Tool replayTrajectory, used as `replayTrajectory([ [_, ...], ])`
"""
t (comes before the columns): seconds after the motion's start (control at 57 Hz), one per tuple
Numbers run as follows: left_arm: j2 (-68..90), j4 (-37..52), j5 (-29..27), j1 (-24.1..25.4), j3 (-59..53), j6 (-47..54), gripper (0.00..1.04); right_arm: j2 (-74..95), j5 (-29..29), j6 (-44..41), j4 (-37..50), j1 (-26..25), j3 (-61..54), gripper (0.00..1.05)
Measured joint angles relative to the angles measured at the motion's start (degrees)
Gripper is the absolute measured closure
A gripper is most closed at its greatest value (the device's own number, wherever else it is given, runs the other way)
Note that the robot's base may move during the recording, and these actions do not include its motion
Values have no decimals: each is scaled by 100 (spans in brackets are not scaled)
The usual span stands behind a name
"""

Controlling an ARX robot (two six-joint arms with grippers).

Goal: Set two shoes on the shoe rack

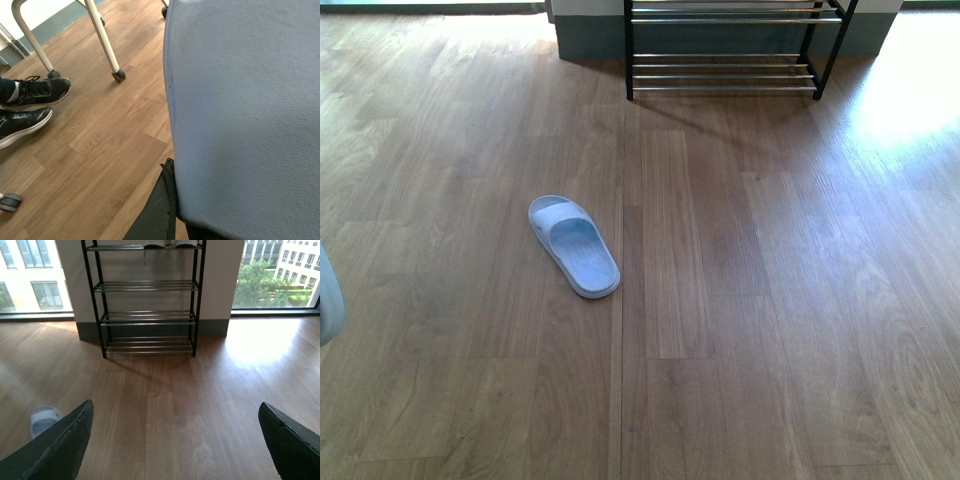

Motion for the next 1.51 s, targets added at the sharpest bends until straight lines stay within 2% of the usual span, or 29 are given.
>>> replayTrajectory([
  [1.509,9,4,-26,26,-11,74,103,11,-7,-2,0,0,0,9],
])
